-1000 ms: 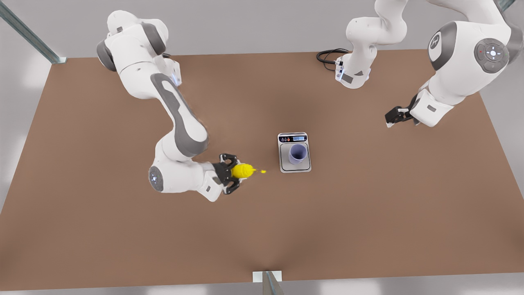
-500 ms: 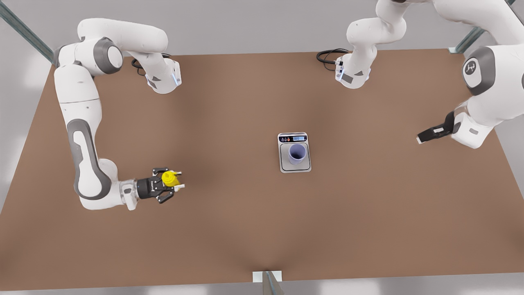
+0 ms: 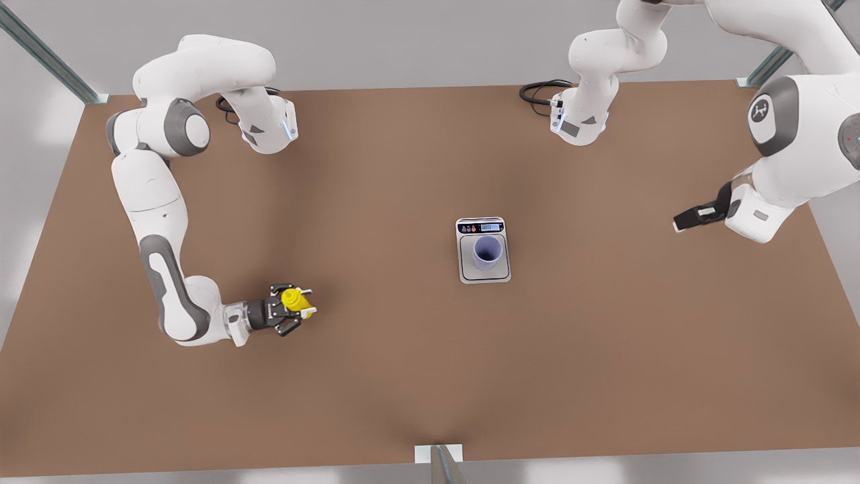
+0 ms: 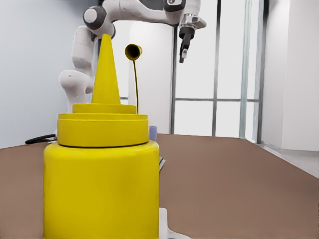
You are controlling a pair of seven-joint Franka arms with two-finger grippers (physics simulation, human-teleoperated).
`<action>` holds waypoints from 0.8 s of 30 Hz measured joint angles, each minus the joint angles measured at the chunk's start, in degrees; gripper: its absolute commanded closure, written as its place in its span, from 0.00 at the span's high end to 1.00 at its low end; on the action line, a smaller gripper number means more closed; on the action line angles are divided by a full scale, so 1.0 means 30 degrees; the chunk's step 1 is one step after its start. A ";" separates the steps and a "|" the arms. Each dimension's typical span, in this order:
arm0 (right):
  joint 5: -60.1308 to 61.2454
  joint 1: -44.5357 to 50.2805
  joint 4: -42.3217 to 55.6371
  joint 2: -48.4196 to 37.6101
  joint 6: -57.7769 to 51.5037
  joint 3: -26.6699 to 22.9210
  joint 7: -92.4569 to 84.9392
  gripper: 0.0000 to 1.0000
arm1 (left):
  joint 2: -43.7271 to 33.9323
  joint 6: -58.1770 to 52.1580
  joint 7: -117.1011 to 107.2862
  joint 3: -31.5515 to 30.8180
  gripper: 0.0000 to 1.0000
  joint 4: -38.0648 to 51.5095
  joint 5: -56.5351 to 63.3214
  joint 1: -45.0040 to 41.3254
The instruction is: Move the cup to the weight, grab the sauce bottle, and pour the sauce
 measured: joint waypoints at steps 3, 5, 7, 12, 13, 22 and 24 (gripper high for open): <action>-0.0009 0.0000 0.0001 0.0146 0.0008 -0.0001 -0.0031 0.45 | 0.0031 -0.0344 0.0000 -0.0001 1.00 -0.0030 0.0004 -0.0037; -0.0097 0.0002 0.0026 0.0235 0.0006 -0.0046 0.0240 0.44 | 0.0171 -0.0437 -0.0052 0.0000 1.00 -0.0053 0.0006 -0.0020; -0.0415 -0.0029 0.0032 0.0210 0.0030 -0.0084 0.2148 0.44 | 0.0166 -0.0783 -0.0058 0.0001 1.00 -0.0030 0.0007 -0.0109; -0.0508 0.0000 0.0032 0.0207 0.0034 -0.0086 0.2111 0.45 | 0.0178 -0.0791 -0.0088 0.0000 1.00 -0.0030 -0.0013 -0.0231; -0.0511 0.0000 0.0032 0.0231 0.0058 -0.0086 0.2080 0.45 | 0.0178 -0.0791 -0.0088 -0.0001 1.00 -0.0030 -0.0015 -0.0287; -0.0994 -0.0015 0.0030 0.0448 -0.0137 -0.0149 0.2255 1.00 | 0.0294 -0.0791 -0.0059 -0.0001 1.00 -0.0059 0.0005 -0.0350; -0.1101 -0.0028 0.0063 0.0438 -0.0188 -0.0150 0.2378 1.00 | 0.0295 -0.0791 -0.0059 -0.0001 1.00 -0.0088 0.0006 -0.0385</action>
